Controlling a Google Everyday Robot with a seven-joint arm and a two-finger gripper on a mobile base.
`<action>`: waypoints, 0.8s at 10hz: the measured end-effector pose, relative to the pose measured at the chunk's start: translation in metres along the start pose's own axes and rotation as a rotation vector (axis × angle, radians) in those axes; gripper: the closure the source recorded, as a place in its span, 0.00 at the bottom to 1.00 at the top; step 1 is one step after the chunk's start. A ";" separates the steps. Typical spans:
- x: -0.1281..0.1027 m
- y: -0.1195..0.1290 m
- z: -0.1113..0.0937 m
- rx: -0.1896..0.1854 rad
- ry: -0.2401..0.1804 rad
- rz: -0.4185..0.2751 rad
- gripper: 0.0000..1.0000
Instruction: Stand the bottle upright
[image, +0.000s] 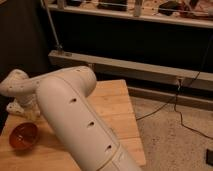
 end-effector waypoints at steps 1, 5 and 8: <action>-0.003 0.002 0.001 -0.006 -0.003 -0.012 0.27; -0.008 0.002 0.007 -0.024 -0.012 -0.037 0.50; -0.010 0.001 0.013 -0.041 -0.020 -0.050 0.52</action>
